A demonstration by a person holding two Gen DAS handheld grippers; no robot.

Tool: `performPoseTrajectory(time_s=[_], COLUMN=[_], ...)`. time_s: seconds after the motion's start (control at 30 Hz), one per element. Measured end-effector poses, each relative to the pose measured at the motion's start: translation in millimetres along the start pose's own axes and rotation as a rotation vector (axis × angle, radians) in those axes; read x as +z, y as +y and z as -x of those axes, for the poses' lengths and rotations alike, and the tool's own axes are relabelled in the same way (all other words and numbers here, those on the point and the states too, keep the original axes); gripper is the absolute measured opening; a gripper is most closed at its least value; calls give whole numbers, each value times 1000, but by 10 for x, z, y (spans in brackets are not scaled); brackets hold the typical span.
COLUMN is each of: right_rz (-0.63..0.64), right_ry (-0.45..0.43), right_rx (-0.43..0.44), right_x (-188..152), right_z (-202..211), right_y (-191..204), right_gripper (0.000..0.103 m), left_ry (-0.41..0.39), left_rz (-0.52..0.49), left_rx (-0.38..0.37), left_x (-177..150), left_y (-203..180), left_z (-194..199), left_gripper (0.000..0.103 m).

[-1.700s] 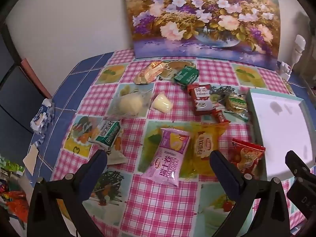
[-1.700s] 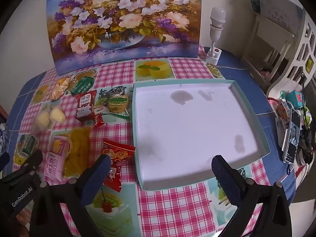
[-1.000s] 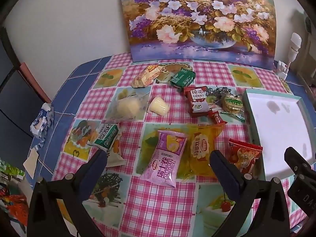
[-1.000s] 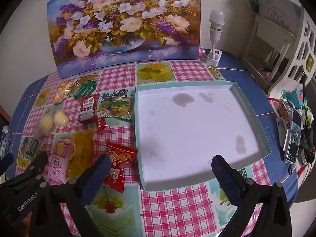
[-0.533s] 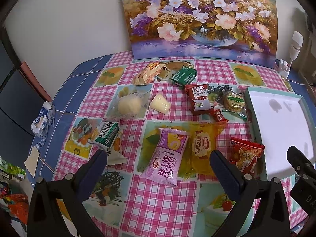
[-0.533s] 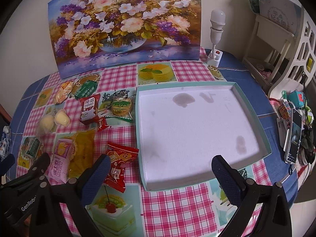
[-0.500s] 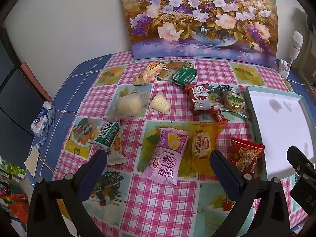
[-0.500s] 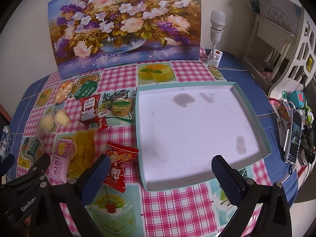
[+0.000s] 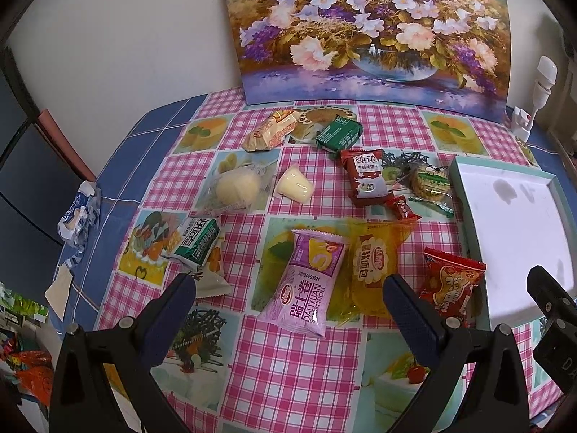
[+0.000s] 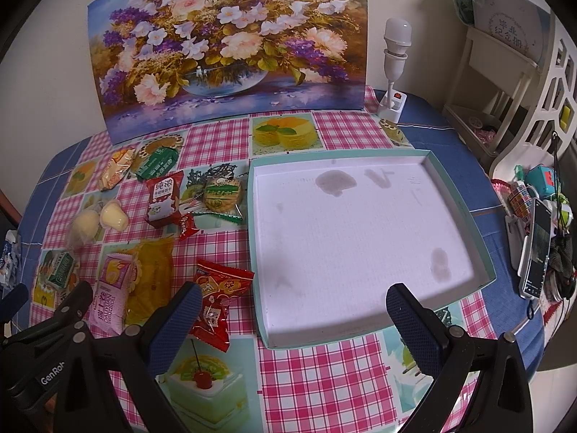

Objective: Organize snacks

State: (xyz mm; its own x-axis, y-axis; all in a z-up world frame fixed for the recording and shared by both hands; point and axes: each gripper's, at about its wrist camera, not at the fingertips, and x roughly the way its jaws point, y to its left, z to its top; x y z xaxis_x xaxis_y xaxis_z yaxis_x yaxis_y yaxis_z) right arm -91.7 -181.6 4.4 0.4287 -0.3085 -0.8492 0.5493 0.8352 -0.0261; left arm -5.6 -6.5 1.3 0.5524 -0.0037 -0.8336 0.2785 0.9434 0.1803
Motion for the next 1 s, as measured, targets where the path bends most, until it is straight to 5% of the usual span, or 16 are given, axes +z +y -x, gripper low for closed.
performPoseTrajectory(time_s=[1.0], right_rz=[0], right_ry=[2], right_rx=[-2], right_x=[-5], right_z=[-9], right_y=[7], right_gripper=[103], left_ry=[24], left_rz=[15], left_rx=[4], left_x=[0], left_y=[16], left_z=[-31], left_gripper=[103])
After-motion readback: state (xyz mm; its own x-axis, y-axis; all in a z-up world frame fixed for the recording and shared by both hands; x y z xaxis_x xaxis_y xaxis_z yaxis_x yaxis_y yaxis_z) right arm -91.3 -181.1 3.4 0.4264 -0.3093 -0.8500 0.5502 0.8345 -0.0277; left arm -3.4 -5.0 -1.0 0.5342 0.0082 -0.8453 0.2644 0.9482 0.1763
